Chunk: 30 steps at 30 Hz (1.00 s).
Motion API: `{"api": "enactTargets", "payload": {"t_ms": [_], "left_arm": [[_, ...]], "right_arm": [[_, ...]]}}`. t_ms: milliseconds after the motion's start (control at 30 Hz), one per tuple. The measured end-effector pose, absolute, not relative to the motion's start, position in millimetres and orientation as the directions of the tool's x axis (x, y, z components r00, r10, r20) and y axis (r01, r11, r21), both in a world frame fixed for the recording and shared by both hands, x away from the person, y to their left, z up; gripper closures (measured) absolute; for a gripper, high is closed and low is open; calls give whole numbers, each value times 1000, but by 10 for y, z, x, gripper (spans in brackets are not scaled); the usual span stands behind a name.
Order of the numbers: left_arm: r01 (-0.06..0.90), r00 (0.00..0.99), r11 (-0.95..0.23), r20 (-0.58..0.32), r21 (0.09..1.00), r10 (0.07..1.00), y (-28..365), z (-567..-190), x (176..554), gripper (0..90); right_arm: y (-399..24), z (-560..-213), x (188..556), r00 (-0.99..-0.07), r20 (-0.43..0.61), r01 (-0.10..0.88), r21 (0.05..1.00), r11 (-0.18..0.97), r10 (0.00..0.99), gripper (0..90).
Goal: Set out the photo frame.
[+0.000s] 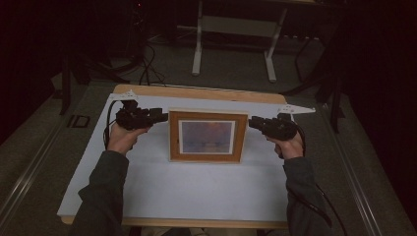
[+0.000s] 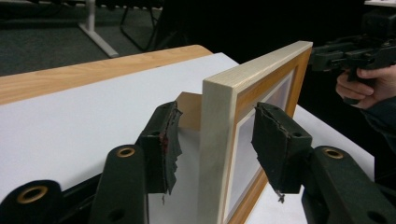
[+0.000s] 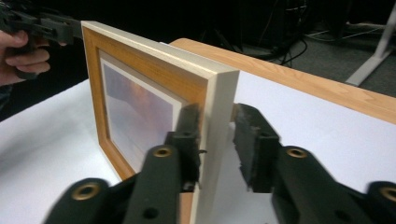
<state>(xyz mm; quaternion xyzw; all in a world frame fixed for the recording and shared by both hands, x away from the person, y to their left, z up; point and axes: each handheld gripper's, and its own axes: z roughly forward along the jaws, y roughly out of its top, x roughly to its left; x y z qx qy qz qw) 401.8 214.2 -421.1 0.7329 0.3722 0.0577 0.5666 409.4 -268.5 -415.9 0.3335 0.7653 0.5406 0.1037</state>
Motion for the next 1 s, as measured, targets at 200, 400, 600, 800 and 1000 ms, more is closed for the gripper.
{"api": "enactTargets", "payload": {"t_ms": [200,400,600,800,1000], "left_arm": [[487,682,-98,-308,868,663,2231,-4199,3931,633],[494,658,-114,-285,862,698,2276,-4216,3866,716],[508,634,-150,-250,848,731,2294,-4314,3778,781],[530,605,-160,-239,833,760,2330,-4475,3673,791],[554,561,-167,-217,816,799,2358,-4648,3554,785]], "right_arm": [[-2737,-4164,4050,-742,172,397,892,217,648,837],[-2755,-4212,4029,-728,162,409,882,233,667,880],[-2750,-4308,4018,-713,143,430,863,267,686,889],[-2764,-4457,4000,-701,152,462,841,281,697,896],[-2791,-4586,3973,-684,160,484,829,279,711,898]]}}
